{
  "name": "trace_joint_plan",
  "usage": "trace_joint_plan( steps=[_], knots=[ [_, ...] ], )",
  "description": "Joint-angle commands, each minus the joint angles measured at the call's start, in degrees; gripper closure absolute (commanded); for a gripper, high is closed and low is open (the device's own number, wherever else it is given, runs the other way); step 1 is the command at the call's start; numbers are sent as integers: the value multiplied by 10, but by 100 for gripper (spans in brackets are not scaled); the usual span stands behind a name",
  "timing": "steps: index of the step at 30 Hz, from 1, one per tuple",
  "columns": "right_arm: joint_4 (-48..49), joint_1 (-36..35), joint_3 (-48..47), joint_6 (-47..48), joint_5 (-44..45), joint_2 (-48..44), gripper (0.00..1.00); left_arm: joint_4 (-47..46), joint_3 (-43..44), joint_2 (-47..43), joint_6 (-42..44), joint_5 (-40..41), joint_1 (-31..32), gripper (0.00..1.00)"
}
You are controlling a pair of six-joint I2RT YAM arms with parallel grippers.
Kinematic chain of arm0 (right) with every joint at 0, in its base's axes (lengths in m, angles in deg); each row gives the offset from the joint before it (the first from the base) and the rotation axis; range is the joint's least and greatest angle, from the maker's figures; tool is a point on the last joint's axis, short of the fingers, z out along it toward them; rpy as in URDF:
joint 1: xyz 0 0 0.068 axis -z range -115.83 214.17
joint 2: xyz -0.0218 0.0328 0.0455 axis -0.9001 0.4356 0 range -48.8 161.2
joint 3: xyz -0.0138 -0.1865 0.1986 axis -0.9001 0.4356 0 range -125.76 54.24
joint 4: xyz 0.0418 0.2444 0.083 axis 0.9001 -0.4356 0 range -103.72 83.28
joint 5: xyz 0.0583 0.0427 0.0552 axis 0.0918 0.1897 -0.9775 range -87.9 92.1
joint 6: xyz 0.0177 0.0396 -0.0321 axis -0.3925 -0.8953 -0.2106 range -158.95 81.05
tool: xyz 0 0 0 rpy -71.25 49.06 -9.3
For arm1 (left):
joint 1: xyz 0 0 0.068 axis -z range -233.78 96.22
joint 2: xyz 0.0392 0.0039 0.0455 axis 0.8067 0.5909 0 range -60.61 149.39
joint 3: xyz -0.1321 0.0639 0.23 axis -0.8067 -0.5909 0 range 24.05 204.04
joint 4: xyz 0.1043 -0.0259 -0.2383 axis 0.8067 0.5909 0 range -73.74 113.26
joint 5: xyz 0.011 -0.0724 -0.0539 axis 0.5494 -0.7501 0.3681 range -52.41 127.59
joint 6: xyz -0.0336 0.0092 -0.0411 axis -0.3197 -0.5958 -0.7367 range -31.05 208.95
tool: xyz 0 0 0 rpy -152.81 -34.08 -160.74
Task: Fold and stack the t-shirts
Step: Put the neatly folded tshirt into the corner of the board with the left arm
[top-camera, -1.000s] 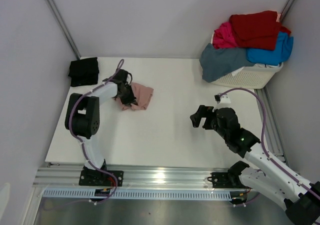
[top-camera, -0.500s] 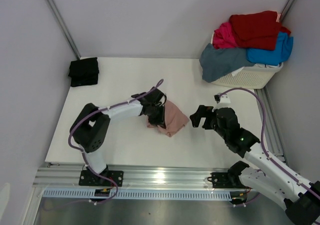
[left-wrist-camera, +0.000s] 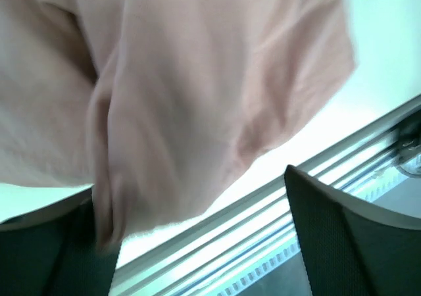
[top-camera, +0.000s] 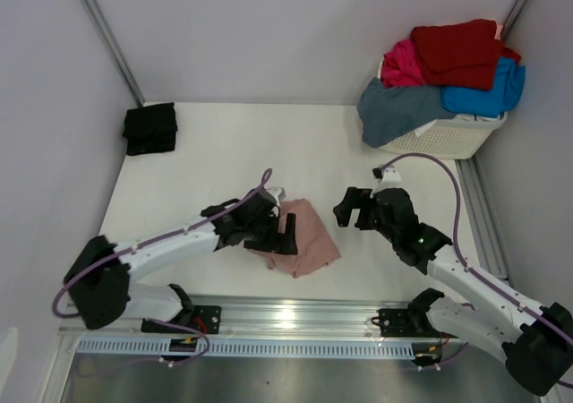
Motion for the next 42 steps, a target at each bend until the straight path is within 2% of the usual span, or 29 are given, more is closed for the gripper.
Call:
trace_joint_plan(
  steps=[1,5,8,11,13,16,21,28,32,36,42],
  knots=[
    [44,-3,-16,11,-10,14,1,-76,-46,-107,-27,76,-3,1],
    [54,-4,-15,11,-14,29,1,-148,-113,-230,-56,161,-3,1],
    [58,-5,-13,13,-14,37,1,-161,-186,-272,-121,220,-3,1],
    [65,-6,-11,13,-18,42,0,-226,-250,-304,-143,212,-4,1],
    [68,-5,-10,12,-19,46,1,-229,-265,-298,-192,218,-4,1],
    [68,-5,-12,13,-21,53,1,-197,-276,-266,-253,238,-4,1],
    [68,-6,-13,18,-19,53,0,-150,-260,-224,-292,249,-4,1],
    [67,-6,-8,15,-21,52,1,-237,-266,-142,-304,218,-4,1],
    [75,-6,-1,12,-20,57,1,-269,-218,-21,-294,154,-4,1],
    [89,-5,-4,6,-26,99,1,-300,-181,73,-285,90,-3,1],
    [134,11,-4,-21,-70,174,1,-362,-159,142,-273,34,-2,1]
  ],
)
